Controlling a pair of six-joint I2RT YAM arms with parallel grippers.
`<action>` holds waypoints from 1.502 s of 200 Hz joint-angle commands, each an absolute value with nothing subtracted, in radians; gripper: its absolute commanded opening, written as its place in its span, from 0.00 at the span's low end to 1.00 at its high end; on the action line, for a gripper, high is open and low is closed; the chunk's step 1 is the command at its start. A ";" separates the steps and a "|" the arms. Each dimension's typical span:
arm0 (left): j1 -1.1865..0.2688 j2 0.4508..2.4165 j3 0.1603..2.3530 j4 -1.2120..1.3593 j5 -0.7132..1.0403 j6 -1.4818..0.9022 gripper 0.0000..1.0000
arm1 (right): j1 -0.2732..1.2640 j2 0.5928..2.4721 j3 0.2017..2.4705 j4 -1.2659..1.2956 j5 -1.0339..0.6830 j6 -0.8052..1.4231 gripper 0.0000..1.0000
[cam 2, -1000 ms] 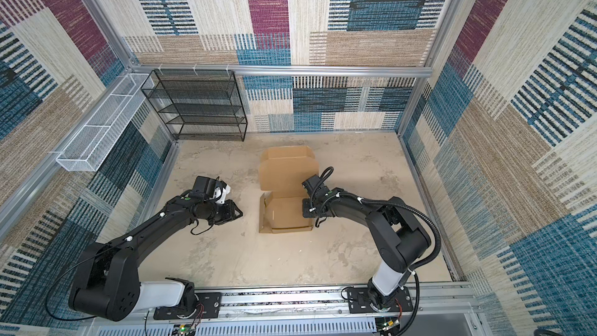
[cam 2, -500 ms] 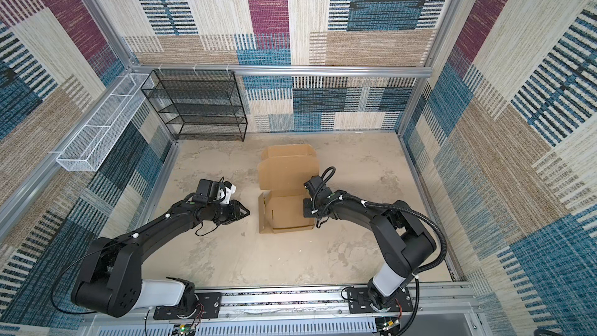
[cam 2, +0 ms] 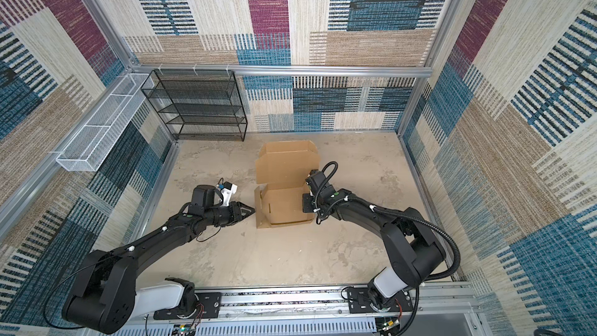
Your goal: Fold the paper box
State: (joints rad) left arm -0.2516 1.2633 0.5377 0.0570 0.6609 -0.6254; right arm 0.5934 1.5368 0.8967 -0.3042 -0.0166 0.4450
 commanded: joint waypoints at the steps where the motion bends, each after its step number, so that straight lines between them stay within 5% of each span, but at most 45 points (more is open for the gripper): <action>1: -0.252 1.238 0.515 0.190 0.705 -0.682 0.41 | 0.592 1.522 0.902 -0.272 -0.033 0.442 0.02; 44: -0.252 1.260 0.489 0.293 0.752 -0.721 0.54 | 0.592 1.509 0.910 -0.272 -0.044 0.437 0.02; 136: -0.253 1.307 0.452 0.571 0.818 -0.835 0.57 | 0.593 1.483 0.923 -0.277 -0.054 0.425 0.02; 239: -0.318 1.360 0.542 0.491 0.817 -0.802 0.55 | 0.598 1.542 0.972 -0.305 -0.015 0.411 0.00; 300: -0.362 1.364 0.641 0.219 0.751 -0.676 0.54 | 0.633 1.560 1.019 -0.330 0.033 0.410 0.00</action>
State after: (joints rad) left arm -0.3511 1.3697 0.6022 0.3752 0.7864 -0.7719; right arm 0.6186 1.5513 0.9936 -0.3271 0.0093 0.4068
